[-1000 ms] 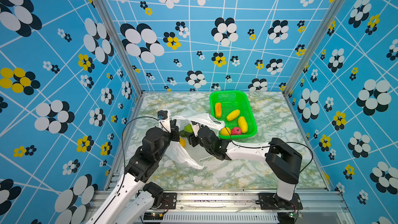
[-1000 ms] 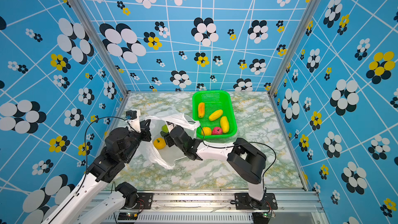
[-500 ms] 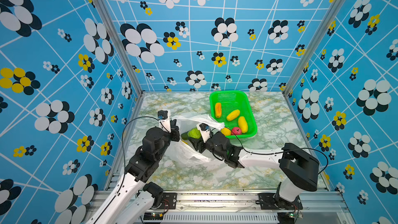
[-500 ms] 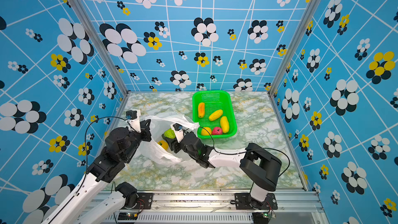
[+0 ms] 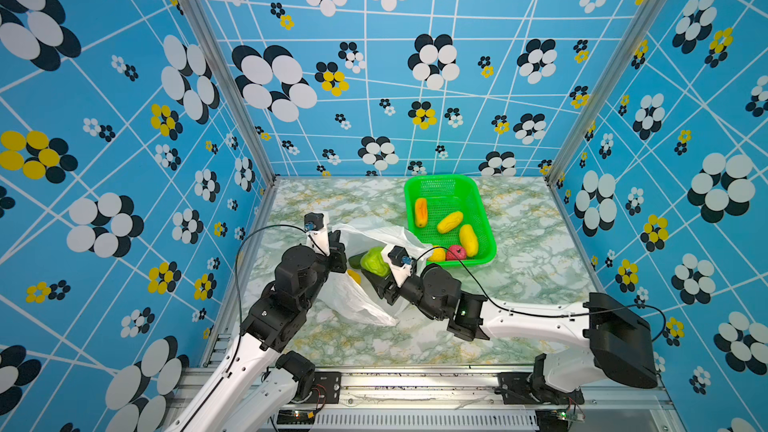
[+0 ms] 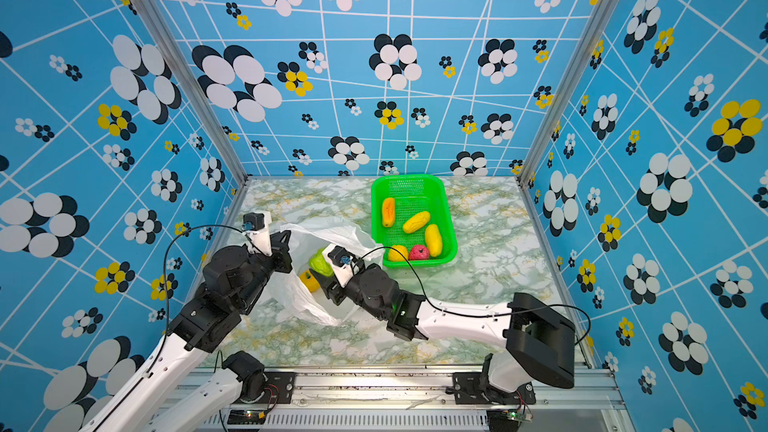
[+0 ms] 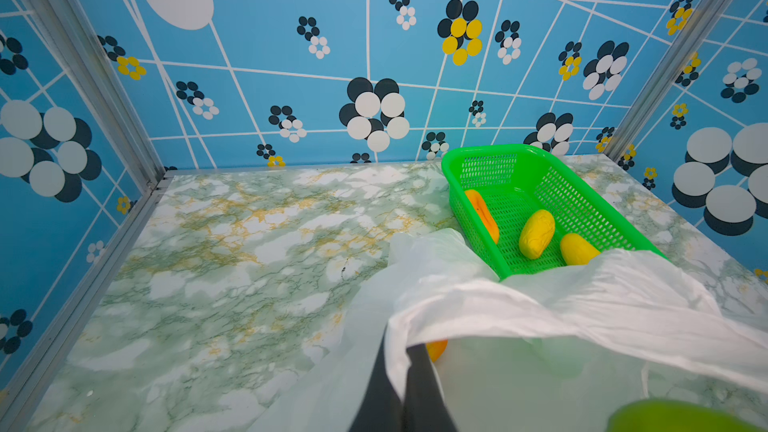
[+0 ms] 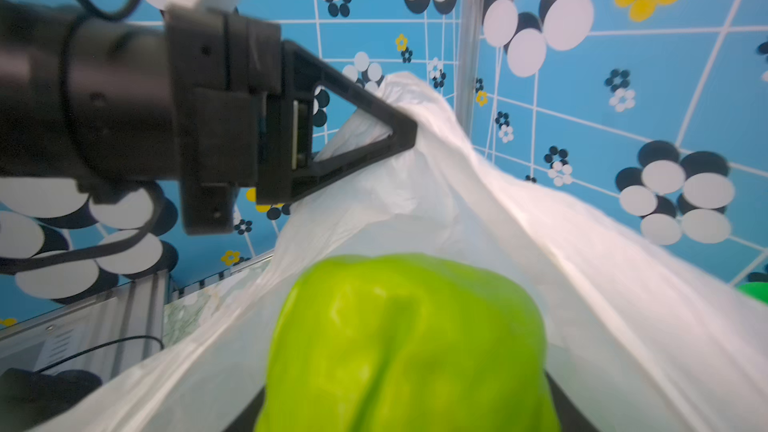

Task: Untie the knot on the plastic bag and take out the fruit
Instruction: 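Carry the green fruit with the right gripper over the green basket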

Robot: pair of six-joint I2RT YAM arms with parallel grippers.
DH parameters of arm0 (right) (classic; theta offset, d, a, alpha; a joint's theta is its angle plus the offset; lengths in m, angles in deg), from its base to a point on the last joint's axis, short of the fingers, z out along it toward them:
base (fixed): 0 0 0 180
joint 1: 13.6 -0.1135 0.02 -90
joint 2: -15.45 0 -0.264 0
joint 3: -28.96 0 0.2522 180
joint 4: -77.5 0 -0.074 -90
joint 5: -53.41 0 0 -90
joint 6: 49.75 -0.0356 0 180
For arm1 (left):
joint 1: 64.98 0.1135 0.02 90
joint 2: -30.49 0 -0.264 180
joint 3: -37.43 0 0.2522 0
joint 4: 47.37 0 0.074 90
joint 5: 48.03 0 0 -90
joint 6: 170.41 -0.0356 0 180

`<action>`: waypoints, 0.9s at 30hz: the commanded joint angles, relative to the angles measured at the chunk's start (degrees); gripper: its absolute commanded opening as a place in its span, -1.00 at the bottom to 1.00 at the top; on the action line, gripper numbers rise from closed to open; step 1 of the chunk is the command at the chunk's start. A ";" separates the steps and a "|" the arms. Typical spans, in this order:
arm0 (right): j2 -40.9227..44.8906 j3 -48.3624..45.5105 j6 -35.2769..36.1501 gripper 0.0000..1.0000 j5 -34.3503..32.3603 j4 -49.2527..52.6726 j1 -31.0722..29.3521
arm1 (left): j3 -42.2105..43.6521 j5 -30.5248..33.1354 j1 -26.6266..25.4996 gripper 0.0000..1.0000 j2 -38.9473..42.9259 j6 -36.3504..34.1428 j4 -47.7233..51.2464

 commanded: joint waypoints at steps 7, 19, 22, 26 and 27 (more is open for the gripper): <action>15.84 -9.27 3.91 -0.30 -17.12 1.93 3.61 | 0.66 -0.12 -0.20 -1.00 0.33 0.59 -0.18; 18.78 -11.78 -20.68 -0.33 -8.17 15.53 30.87 | 0.93 -0.41 -0.20 -1.00 0.59 0.57 -0.40; 10.61 -5.68 -25.49 -0.33 -3.17 21.19 36.23 | 0.92 -0.34 -0.20 -1.00 0.59 0.60 -0.40; -5.60 8.57 -24.91 -0.32 0.68 30.08 39.17 | 0.92 -0.30 -0.20 -1.00 0.53 0.64 -0.30; -10.19 12.61 -24.04 -0.32 0.74 32.12 39.42 | 0.93 -0.26 -0.20 -1.00 0.54 0.60 -0.38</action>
